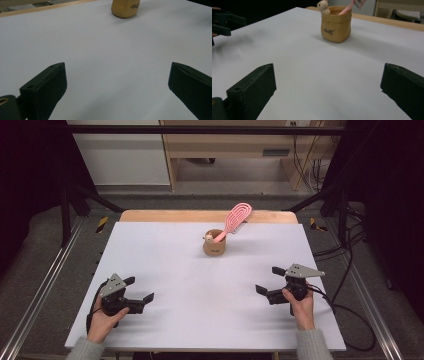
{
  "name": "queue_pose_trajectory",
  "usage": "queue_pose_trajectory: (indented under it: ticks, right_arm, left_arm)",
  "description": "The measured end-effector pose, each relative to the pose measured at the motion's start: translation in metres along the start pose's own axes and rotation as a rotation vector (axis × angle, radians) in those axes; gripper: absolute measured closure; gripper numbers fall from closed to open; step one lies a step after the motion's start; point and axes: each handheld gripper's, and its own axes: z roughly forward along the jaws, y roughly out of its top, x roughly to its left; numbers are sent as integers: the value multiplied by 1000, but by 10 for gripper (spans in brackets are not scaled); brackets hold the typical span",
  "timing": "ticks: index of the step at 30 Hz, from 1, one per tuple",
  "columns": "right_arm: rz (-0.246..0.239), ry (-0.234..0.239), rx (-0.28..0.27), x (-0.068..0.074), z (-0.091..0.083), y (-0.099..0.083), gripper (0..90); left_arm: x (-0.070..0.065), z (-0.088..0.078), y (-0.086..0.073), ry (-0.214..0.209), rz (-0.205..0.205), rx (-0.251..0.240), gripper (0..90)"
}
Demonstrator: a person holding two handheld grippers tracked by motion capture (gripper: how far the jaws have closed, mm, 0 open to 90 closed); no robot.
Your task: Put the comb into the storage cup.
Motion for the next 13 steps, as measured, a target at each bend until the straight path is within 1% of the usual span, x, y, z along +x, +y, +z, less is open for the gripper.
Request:
queue_pose_trajectory:
  ticks: [3,6,10,13]
  right_arm:
    - [-9,2,22,0,0,-8,5]
    - [1,10,30,-1,-1,-14,5]
    - [7,7,35,-2,-1,-17,5]
    - [0,8,38,-1,-1,-18,5]
  left_arm:
    - [0,0,0,0,1,-3,20]
    - [0,0,0,-1,4,-5,20]
    - [0,-1,0,-1,7,-7,20]
    - [0,-1,1,0,9,-9,20]
